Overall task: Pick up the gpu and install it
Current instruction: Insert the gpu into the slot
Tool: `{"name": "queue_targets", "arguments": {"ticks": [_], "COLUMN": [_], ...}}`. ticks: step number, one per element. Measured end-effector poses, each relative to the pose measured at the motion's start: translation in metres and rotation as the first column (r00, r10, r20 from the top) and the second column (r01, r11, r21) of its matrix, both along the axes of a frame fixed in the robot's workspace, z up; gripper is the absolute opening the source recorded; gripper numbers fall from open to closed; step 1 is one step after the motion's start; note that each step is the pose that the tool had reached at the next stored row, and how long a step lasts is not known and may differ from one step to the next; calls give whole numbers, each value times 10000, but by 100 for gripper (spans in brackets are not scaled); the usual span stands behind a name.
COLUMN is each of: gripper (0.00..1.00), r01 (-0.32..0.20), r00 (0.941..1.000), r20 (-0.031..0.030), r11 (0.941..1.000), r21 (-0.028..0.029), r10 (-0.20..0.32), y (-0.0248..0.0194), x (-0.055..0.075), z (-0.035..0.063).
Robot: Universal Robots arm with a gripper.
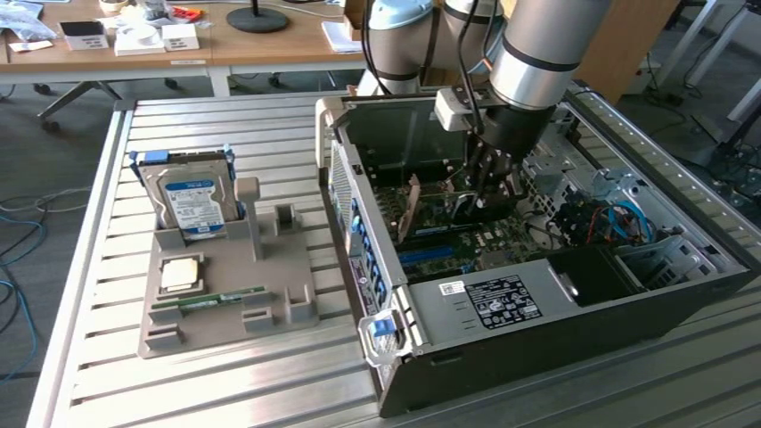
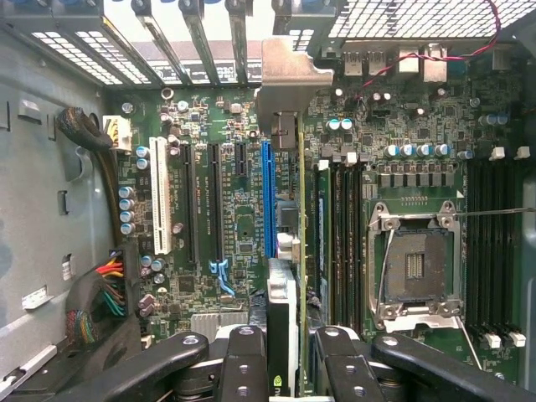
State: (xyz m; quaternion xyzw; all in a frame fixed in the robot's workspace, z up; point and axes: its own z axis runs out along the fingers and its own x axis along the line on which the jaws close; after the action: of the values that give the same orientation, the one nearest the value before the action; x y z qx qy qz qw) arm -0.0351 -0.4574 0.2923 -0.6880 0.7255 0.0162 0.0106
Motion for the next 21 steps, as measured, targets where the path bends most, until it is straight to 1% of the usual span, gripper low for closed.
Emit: {"name": "queue_targets", "arguments": {"ticks": [21], "gripper": [27], "r01": [2], "r00": [10000], "r20": [0], "r11": [10000], "r21": [2], "r10": [-2], "y": [-1], "x": [-55], "z": [-3]}}
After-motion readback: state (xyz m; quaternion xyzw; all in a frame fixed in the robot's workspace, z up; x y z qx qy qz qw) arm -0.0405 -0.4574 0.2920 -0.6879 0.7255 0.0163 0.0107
